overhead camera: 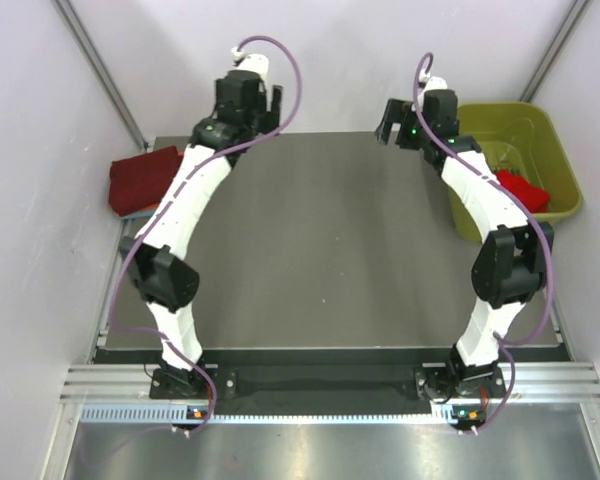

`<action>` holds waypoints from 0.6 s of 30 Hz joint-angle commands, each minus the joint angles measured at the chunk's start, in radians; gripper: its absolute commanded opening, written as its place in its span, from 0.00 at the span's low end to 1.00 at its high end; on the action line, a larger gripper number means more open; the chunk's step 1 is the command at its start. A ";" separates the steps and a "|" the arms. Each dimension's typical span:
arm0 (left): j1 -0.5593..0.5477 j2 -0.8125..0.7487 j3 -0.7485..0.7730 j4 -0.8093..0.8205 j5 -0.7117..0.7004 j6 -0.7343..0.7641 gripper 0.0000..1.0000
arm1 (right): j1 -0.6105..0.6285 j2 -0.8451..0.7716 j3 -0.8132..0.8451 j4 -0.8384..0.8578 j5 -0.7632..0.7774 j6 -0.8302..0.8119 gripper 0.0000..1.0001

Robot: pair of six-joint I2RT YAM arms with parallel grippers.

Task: Fold and stack the t-shirts
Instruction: Neatly place the folded tshirt to the corner

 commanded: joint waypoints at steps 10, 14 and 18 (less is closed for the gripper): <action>0.046 -0.175 -0.287 0.100 0.015 0.038 0.92 | -0.009 -0.264 -0.028 -0.059 0.083 -0.096 1.00; 0.062 -0.175 -0.277 0.093 0.094 0.001 0.92 | -0.009 -0.287 0.001 -0.134 0.079 -0.126 1.00; 0.075 -0.199 -0.274 0.109 0.127 0.009 0.92 | 0.004 -0.314 0.010 -0.194 0.048 -0.123 1.00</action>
